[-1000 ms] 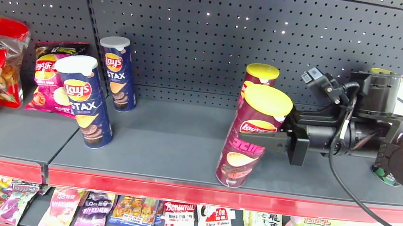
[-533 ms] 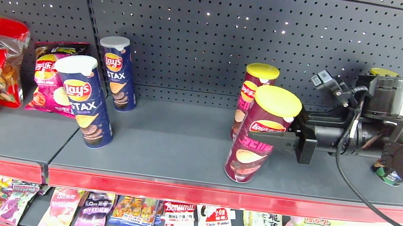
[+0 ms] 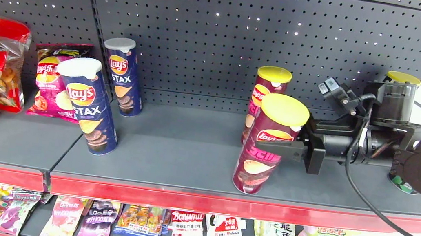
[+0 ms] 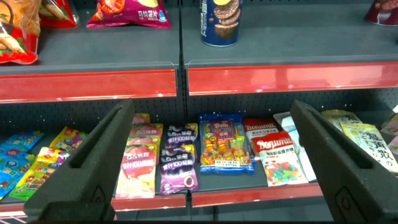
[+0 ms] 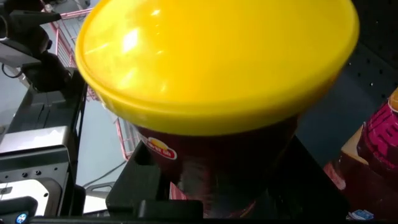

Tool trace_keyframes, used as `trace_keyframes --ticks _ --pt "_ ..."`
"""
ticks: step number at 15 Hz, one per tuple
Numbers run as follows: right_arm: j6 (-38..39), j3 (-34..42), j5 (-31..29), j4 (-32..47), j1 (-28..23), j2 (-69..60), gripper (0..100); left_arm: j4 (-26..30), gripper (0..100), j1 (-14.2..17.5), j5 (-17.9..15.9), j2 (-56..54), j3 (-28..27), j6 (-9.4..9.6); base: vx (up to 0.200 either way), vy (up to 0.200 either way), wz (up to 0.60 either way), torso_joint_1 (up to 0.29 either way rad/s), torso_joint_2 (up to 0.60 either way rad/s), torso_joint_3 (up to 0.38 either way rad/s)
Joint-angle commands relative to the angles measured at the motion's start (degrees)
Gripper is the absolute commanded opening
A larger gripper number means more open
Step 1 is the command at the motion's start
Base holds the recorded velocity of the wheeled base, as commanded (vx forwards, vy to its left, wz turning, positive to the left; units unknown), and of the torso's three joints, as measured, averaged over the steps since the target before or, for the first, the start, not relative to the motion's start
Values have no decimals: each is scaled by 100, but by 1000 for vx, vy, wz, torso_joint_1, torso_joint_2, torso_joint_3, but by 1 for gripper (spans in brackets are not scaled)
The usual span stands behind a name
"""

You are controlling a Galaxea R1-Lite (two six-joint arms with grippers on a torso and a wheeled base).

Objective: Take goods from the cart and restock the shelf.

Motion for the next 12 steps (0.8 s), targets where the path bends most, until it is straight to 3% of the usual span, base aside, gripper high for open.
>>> trace_keyframes --ticks 1,12 --pt "-4 31 35 0 12 22 0 -1 100 0 1 0 1 -2 0 0 0 0 0 0" --pt "-21 13 175 0 179 119 0 -1 100 0 1 0 1 -2 0 0 0 0 0 0"
